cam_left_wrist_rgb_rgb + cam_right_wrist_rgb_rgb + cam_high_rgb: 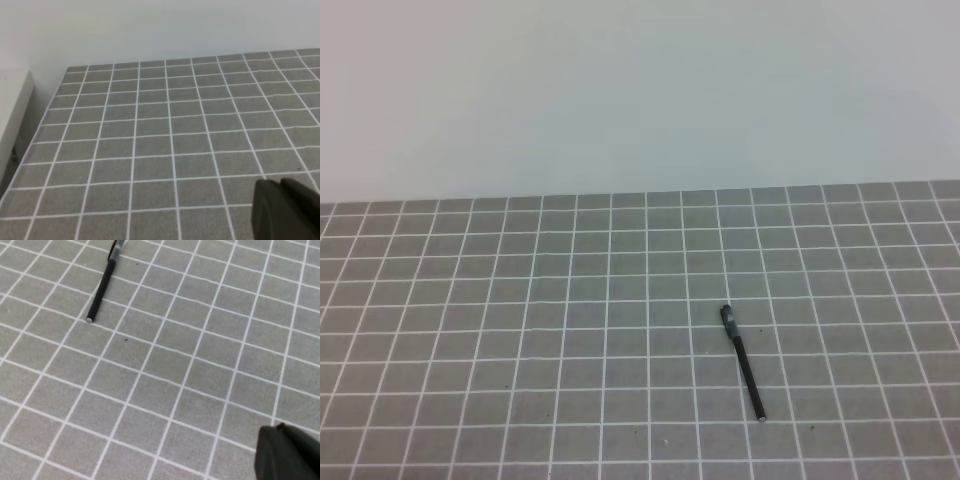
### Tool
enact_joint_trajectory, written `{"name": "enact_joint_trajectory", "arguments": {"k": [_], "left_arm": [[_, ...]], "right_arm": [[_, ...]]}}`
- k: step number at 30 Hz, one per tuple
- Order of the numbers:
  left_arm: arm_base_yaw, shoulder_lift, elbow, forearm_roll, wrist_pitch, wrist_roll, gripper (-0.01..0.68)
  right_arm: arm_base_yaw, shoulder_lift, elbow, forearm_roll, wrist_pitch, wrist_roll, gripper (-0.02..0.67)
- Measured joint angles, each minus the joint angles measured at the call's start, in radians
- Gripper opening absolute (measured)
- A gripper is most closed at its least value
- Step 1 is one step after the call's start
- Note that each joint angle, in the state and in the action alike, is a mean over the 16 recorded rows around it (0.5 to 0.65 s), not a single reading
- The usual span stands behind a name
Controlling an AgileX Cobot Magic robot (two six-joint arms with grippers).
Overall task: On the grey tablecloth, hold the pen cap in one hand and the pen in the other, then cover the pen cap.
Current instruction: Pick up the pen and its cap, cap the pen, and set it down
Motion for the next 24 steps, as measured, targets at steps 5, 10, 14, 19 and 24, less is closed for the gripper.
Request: {"name": "enact_joint_trajectory", "arguments": {"k": [5, 10, 14, 19, 24], "left_arm": [[-0.003, 0.000, 0.000, -0.028, -0.001, 0.044, -0.002], [-0.003, 0.000, 0.000, -0.029, -0.001, 0.045, -0.002], [-0.002, 0.000, 0.000, -0.029, -0.002, 0.045, -0.002], [-0.002, 0.000, 0.000, -0.029, -0.002, 0.045, -0.002], [-0.002, 0.000, 0.000, -0.029, -0.002, 0.045, -0.002]], "right_arm": [[0.000, 0.000, 0.000, 0.000, 0.000, 0.000, 0.004], [0.000, 0.000, 0.000, 0.000, 0.000, -0.001, 0.004], [0.000, 0.001, 0.000, 0.000, 0.000, -0.001, 0.004], [0.000, 0.001, 0.000, 0.000, 0.000, -0.002, 0.004], [0.000, 0.001, 0.000, -0.001, -0.001, -0.002, 0.004]]}}
